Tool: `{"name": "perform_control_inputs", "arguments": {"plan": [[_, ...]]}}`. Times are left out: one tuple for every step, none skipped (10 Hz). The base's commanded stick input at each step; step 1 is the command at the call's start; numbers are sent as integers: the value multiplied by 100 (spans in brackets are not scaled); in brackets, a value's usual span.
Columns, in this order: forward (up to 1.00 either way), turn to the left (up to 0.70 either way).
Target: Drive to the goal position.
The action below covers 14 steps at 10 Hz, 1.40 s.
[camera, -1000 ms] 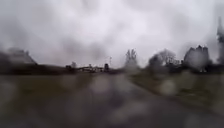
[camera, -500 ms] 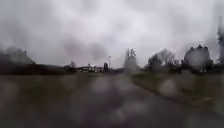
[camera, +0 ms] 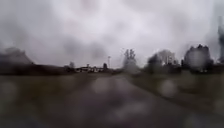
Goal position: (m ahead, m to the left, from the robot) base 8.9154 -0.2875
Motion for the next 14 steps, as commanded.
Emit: {"name": "perform_control_inputs", "arguments": {"plan": [[100,0],[100,0],[100,0],[100,0],[100,0],[100,0],[100,0],[100,0],[100,0],[100,0],[100,0],[100,0],[100,0],[100,0]]}}
